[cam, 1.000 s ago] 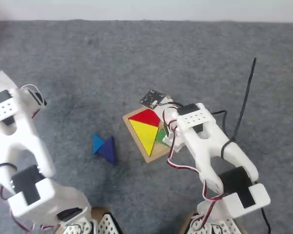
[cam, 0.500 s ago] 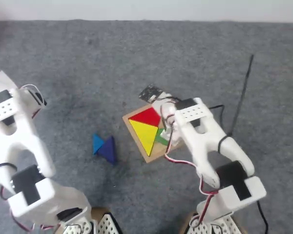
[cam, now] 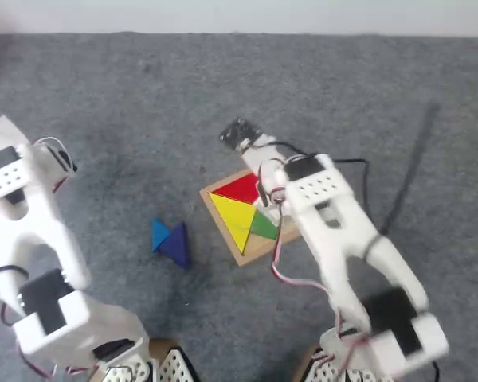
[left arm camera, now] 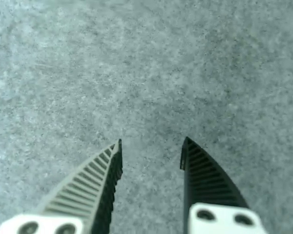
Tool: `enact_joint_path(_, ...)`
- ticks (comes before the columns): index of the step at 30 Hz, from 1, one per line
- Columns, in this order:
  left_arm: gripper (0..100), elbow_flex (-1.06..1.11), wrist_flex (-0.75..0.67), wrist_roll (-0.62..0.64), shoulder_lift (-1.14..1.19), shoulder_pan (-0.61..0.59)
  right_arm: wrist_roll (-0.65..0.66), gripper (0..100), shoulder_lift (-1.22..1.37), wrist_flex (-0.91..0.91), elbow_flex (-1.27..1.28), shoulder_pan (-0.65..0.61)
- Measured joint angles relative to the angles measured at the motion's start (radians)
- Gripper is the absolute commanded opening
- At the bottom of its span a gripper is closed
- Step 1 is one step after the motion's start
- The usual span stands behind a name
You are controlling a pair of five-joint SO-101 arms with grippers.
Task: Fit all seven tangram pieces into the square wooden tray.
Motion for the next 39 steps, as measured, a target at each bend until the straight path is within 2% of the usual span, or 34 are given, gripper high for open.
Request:
enact_joint_path(6,20,0.0,0.0,-0.002,0.0,0.006,-0.031,50.5,-0.198,0.054,0.018,0.02)
enact_joint_path(15,20,0.0,0.002,-0.006,0.0,0.009,-0.031,50.5,0.103,-0.049,0.044,0.005)
enact_joint_path(21,20,0.0,0.002,-0.006,0.0,0.006,-0.034,50.5,0.207,-0.086,0.034,-0.012)
enact_joint_path(32,20,0.0,0.002,-0.006,0.0,0.006,-0.04,50.5,0.431,-0.074,-0.218,-0.012)
enact_joint_path(39,20,0.0,0.002,-0.006,0.0,0.006,-0.081,50.5,0.45,-0.002,-0.347,-0.012)
